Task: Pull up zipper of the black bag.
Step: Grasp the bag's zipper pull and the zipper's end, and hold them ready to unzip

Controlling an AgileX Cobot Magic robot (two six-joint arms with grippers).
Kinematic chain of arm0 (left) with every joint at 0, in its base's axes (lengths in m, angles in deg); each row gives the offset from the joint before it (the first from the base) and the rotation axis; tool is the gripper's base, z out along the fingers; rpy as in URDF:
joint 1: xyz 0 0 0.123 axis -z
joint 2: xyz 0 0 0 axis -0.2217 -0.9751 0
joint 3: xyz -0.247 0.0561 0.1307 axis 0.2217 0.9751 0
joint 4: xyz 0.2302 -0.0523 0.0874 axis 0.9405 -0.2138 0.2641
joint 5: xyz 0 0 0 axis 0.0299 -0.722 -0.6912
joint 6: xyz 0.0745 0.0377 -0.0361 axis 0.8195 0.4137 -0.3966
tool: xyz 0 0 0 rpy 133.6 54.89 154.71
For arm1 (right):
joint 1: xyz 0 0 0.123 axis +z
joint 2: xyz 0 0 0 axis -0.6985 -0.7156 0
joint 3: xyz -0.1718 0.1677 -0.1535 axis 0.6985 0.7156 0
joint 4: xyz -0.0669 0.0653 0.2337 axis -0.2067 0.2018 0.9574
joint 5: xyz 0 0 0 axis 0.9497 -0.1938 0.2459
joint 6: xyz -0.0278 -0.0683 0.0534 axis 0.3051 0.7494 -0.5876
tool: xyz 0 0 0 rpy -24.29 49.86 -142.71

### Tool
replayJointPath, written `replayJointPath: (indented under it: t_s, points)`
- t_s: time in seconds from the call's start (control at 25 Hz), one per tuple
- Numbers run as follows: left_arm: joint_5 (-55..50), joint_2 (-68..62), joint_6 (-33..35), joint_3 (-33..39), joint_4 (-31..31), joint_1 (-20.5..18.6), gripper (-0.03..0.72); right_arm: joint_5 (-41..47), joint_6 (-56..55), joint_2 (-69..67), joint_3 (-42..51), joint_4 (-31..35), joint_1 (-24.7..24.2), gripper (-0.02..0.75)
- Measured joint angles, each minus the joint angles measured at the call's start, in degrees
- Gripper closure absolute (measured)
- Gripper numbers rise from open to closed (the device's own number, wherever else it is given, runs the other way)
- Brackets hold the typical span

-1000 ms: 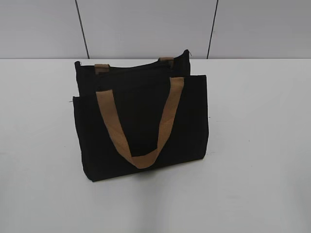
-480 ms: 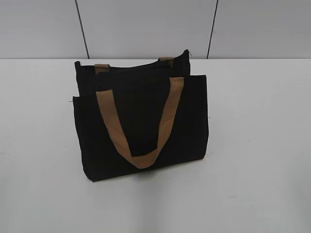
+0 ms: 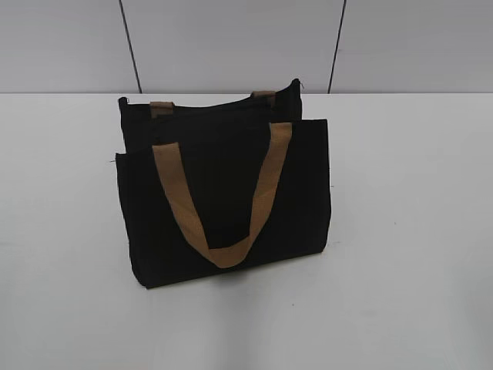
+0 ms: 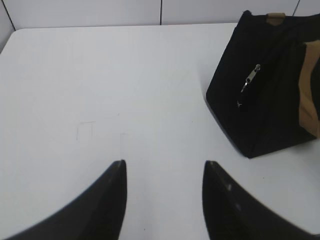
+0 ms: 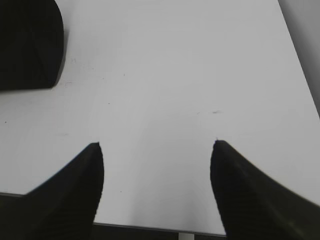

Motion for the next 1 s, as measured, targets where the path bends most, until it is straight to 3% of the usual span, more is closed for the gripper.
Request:
replayJointPath:
  t_s: [0.28, 0.44, 0.6, 0.68, 0.84, 1.0]
  points:
    - [0.0, 0.0, 0.0, 0.0, 0.3, 0.5, 0.316, 0.0, 0.0, 0.0, 0.0, 0.0, 0.0, 0.220]
    - [3.7, 0.0, 0.0, -0.9, 0.8, 0.4, 0.248, 0.0, 0.0, 0.0, 0.0, 0.0, 0.0, 0.220]
    - [13.7, -0.9, 0.0, -1.8, 0.7, 0.4, 0.105, 0.0, 0.0, 0.0, 0.0, 0.0, 0.0, 0.220]
    - [17.3, -3.4, 0.0, -1.8, 0.5, 0.4, 0.073, 0.0, 0.0, 0.0, 0.0, 0.0, 0.0, 0.220]
    - [29.1, -9.8, 0.8, -1.0, 0.3, 0.4, 0.061, 0.0, 0.0, 0.0, 0.0, 0.0, 0.0, 0.220]
    - [50.3, -16.6, 0.9, 4.8, -0.1, 0.6, 0.065, 0.0, 0.0, 0.0, 0.0, 0.0, 0.0, 0.220]
